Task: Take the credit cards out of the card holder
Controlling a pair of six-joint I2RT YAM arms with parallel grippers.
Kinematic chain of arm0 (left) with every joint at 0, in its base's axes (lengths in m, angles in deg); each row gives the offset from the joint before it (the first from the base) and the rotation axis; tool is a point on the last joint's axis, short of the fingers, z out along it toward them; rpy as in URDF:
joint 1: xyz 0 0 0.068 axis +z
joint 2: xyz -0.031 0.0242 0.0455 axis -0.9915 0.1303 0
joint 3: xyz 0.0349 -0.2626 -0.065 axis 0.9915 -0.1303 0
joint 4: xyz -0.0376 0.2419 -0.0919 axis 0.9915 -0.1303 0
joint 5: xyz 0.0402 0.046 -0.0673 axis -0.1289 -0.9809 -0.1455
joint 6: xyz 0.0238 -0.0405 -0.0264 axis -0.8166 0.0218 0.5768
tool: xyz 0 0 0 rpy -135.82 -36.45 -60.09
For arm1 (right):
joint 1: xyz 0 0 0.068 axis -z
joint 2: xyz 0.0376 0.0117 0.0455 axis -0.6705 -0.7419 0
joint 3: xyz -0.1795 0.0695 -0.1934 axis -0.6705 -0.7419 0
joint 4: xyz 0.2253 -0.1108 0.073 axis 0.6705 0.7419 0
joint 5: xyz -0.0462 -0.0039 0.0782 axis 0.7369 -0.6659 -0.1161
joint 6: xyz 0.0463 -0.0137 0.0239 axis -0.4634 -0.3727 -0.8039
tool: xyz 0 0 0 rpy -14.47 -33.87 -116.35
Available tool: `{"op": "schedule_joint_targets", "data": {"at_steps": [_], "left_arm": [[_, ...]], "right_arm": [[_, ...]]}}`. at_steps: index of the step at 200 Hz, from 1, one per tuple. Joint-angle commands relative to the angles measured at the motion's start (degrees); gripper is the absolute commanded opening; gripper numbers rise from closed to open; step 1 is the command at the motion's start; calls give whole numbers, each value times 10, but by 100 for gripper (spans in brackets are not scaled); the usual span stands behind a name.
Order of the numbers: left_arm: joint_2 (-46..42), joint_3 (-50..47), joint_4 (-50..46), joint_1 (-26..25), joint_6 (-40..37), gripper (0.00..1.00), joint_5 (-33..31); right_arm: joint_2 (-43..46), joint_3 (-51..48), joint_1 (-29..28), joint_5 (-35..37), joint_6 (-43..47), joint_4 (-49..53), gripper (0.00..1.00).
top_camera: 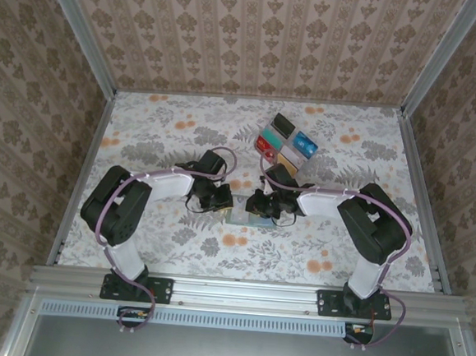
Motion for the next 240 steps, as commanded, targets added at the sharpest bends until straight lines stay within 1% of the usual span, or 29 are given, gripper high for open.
{"op": "schedule_joint_targets", "data": {"at_steps": [1,29,67,78,100,111,131,168,240], "left_arm": [[27,-9,-1,-13,5,11,12],[30,-9,-1,-14,6,11,13],[32,-8,-4,-14,6,11,13],[32,-8,-5,-14,6,11,13],[28,-5,-9,-14,6,11,13],[24,-4,-11,-14,5,11,10],[22,1,-15,-14,3,11,11],[21,7,-23,-11,0,11,6],[16,11,-30,-2,-9,11,7]], "right_arm": [[3,-12,-6,-49,9,-81,18],[-1,-24,-3,-55,10,-108,20],[-20,-20,0,-42,11,-87,22],[-23,-23,1,-48,10,-94,20],[-5,-47,8,-91,2,-157,13],[10,-52,9,-101,10,-165,9],[34,-54,11,-107,31,-149,0],[52,-62,29,-90,42,-94,0],[70,-74,68,-84,67,-12,0]]}}
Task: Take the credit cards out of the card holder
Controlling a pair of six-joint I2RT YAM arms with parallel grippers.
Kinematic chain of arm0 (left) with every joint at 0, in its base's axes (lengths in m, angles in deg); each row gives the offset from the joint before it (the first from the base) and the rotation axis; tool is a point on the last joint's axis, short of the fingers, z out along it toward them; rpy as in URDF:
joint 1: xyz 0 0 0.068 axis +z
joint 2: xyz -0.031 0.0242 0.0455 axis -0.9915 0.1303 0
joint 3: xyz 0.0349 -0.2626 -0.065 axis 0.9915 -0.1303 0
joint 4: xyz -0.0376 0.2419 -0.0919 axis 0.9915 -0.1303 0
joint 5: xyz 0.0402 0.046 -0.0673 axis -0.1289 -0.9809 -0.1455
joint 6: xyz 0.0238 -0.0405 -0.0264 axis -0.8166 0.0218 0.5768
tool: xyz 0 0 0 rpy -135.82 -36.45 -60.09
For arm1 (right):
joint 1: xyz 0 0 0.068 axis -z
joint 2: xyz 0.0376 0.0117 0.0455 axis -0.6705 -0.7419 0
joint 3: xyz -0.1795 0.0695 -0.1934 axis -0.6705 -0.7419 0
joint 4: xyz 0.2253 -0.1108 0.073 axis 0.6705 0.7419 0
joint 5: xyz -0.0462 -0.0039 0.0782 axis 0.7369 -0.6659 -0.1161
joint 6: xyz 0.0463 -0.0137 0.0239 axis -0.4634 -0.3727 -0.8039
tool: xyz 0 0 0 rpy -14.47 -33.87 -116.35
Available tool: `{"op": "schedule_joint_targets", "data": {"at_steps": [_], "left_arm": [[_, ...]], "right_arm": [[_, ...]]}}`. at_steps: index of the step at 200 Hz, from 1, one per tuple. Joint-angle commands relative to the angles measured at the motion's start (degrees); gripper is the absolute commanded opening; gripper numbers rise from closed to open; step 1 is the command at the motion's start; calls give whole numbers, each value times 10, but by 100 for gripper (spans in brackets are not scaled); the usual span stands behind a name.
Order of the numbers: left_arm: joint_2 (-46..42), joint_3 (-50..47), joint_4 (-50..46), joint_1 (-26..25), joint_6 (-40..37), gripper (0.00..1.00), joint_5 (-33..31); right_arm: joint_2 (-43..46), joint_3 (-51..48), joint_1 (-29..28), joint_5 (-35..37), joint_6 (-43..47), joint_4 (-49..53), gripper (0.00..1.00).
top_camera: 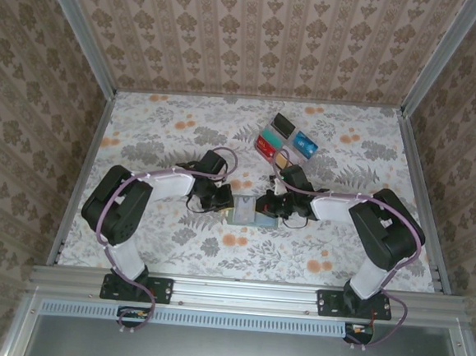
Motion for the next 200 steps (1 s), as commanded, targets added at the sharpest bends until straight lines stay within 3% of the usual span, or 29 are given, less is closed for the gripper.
{"op": "schedule_joint_targets", "data": {"at_steps": [1,74,103,200], "left_arm": [[12,6,-25,0,-11,11,3],[-51,42,-38,1,-45,14,17],[-57,35,-7,-5,-12,16,39],[30,37,-23,-31,-3,13,-4]], "right_arm": [[22,-2,10,-10,23,44,0],[22,-2,18,-3,33,66,0],[11,-3,17,-25,32,46,0],[-27,2,19,-25,29,36,8]]}}
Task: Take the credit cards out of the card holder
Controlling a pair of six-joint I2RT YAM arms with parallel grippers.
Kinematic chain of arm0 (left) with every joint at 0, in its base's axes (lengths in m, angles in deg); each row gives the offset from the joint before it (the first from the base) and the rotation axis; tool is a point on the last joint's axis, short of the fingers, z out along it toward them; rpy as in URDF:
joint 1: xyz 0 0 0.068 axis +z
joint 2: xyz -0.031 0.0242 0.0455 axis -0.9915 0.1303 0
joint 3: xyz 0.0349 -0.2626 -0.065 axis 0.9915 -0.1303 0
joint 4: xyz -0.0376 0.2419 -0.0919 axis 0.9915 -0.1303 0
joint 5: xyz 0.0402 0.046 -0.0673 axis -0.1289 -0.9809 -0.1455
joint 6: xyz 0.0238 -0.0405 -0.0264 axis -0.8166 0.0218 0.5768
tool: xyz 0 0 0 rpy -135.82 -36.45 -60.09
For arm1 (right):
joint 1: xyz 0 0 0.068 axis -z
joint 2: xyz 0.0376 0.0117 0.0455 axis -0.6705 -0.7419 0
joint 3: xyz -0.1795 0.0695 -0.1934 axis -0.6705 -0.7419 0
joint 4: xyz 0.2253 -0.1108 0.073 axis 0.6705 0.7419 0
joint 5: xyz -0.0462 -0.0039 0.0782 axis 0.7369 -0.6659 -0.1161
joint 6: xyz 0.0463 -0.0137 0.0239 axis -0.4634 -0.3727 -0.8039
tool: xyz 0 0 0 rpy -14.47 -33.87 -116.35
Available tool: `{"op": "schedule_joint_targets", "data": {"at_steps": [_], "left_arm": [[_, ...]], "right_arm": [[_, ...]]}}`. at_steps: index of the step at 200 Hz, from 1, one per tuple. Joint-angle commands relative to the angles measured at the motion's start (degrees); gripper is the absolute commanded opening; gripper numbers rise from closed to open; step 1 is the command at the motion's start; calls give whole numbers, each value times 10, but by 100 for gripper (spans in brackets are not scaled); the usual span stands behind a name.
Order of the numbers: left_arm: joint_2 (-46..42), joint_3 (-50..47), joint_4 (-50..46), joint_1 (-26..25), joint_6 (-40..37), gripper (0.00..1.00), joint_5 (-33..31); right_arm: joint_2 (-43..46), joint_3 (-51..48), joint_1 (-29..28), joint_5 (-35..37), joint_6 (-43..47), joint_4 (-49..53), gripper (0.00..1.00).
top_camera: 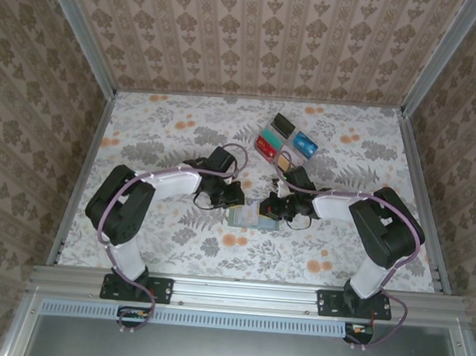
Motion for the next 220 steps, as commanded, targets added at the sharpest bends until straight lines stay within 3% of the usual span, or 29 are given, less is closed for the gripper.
{"op": "schedule_joint_targets", "data": {"at_steps": [1,49,92,122,157,220], "left_arm": [[17,-9,-20,0,9,13,-20],[41,-11,-29,-4,1,13,-19],[50,-20,-32,-4,-5,13,-19],[49,-20,-32,-3,-6,13,-19],[40,-22,-30,7,-9,13,-16],[21,-9,-15,22,-12,21,9]], "right_arm": [[-17,1,4,-11,7,0,8],[-27,4,3,-17,-1,-15,23],[-48,7,2,-32,-20,-53,25],[-52,2,3,-37,-32,-79,20],[-22,-13,12,-19,-24,-66,3],[91,-34,49,35,55,56,0]]}}
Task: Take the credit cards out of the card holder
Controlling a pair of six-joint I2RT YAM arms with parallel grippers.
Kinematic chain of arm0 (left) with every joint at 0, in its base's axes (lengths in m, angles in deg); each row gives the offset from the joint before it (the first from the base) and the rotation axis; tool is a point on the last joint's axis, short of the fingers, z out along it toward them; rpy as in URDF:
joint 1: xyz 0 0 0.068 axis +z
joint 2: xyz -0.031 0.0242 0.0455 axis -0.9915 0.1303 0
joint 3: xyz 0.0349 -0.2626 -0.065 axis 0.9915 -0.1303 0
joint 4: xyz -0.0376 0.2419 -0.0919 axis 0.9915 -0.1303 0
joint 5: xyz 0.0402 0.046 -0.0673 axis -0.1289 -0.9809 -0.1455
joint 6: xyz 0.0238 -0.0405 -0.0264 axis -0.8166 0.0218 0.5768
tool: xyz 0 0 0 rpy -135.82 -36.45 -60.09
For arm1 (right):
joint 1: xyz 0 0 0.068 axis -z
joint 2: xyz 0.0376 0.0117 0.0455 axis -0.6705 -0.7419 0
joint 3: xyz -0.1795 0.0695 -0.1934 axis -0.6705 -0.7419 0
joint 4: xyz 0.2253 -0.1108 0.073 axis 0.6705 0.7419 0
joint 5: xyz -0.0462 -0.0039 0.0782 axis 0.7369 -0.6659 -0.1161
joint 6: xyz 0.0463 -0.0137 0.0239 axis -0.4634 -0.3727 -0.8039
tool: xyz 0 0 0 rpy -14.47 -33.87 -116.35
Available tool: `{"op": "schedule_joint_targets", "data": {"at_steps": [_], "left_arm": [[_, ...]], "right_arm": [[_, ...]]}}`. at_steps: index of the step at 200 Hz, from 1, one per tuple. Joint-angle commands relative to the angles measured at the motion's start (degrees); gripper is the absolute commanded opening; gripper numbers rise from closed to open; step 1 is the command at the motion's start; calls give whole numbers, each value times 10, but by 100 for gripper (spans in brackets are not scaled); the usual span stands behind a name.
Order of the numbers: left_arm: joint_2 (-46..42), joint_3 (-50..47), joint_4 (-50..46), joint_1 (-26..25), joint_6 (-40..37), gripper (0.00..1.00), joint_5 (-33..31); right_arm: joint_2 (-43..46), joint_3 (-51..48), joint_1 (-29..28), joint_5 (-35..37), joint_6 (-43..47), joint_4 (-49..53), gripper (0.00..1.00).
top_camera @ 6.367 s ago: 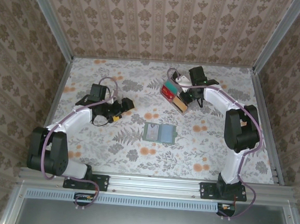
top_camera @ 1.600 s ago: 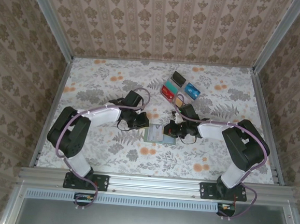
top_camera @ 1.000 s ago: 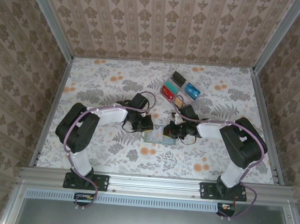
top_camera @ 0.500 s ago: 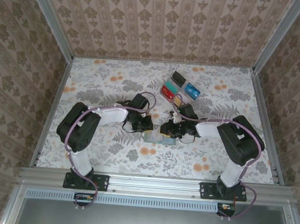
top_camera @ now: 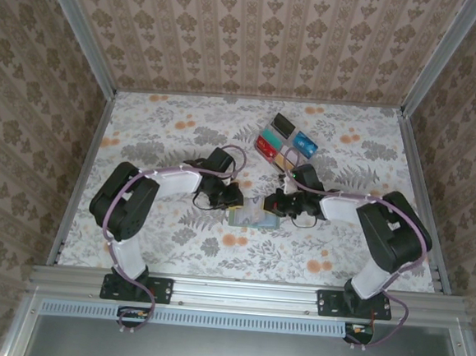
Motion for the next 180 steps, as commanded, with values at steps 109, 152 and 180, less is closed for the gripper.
{"op": "schedule_joint_targets", "data": {"at_steps": [109,152,180], "left_arm": [[-141,9,-44,106,-40,64,-4],[-206,-9,-109,185,-86,82,-40],[-247,-45,-110,212,-97,95,-56]], "right_arm": [[229,117,20,104,202,230,0],[225,192,27,140,264,250,0],[195,263,37,132,313,291,0]]}}
